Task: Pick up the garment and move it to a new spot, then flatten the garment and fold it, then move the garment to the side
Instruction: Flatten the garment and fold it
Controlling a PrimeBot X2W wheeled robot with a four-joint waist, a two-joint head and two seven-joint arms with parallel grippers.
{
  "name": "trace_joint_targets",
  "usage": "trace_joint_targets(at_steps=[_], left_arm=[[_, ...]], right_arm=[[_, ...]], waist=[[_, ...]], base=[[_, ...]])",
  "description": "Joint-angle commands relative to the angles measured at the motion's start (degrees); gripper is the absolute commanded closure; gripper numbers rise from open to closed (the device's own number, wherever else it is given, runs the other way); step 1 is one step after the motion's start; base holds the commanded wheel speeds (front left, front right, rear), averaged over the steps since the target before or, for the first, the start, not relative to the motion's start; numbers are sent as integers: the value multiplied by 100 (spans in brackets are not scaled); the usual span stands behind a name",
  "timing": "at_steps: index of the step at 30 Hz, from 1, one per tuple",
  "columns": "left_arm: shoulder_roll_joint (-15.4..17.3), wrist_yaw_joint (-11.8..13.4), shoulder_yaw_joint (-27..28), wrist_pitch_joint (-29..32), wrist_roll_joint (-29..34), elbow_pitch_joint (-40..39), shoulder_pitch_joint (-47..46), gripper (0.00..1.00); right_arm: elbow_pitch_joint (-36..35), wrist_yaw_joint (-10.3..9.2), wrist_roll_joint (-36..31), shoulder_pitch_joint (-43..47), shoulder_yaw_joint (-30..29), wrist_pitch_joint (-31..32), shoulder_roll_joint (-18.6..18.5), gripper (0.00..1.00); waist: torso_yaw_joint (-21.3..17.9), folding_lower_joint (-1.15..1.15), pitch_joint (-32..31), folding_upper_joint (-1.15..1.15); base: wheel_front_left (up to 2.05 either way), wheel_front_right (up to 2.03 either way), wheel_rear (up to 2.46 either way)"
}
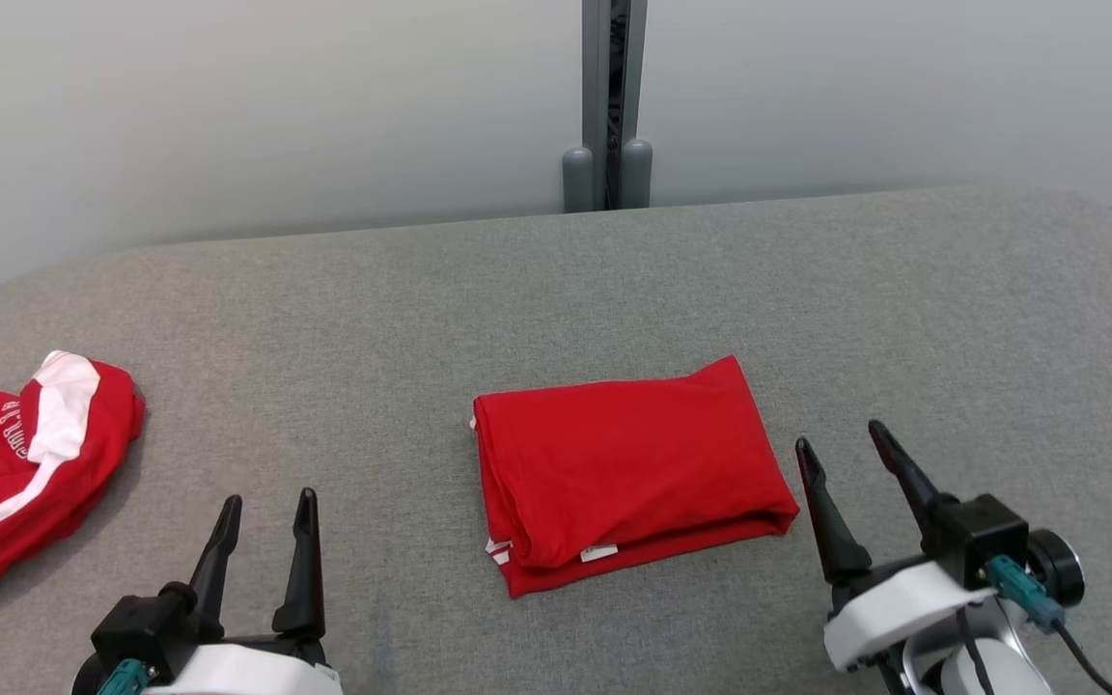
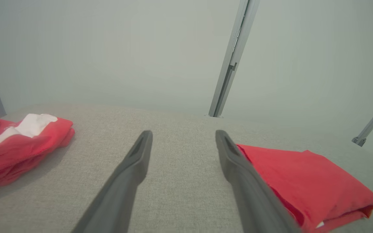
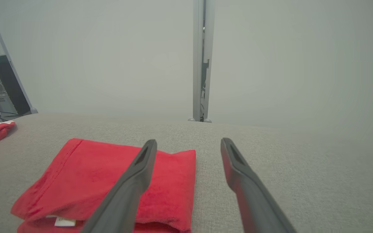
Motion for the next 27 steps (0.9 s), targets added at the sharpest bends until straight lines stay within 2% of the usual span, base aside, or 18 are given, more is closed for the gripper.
trace_joint_targets(at_steps=[1,7,27], left_arm=[[22,27,16,-20,-9,-10,49,0],[20,87,-51,-20,-6,-56,214,0],[22,191,-179,-20,-107,-51,279,0]], right_arm=[[-103,0,33,150,-10,-11,-19,0],[-447,0,125,525,-141,-10,5,0],[-471,1,260,781,-42,-10,42,0]], waist=[[18,0,-47,0],[63,0,-122,0],[146,0,-277,0]], base=[[0,0,0],[0,0,0],[0,0,0]])
